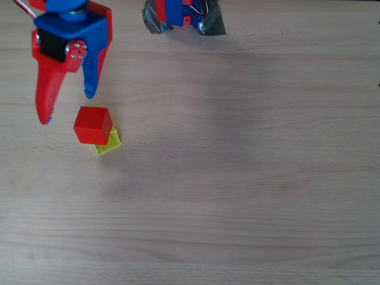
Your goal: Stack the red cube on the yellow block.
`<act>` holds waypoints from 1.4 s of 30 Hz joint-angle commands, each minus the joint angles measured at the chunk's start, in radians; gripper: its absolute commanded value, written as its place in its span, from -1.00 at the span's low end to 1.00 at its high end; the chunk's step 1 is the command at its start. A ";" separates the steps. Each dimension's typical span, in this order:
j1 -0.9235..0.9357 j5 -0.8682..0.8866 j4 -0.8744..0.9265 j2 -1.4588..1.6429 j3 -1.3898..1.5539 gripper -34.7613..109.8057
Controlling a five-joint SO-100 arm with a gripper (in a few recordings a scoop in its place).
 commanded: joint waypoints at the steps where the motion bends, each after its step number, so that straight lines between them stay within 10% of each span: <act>1: 0.018 0.015 0.063 0.133 -0.114 -0.04; 11: -0.055 0.034 0.250 0.267 -0.213 -0.05; 21: -0.291 -0.169 0.337 0.928 0.477 -0.45; 42: -0.408 -0.175 -0.077 1.677 1.344 -0.52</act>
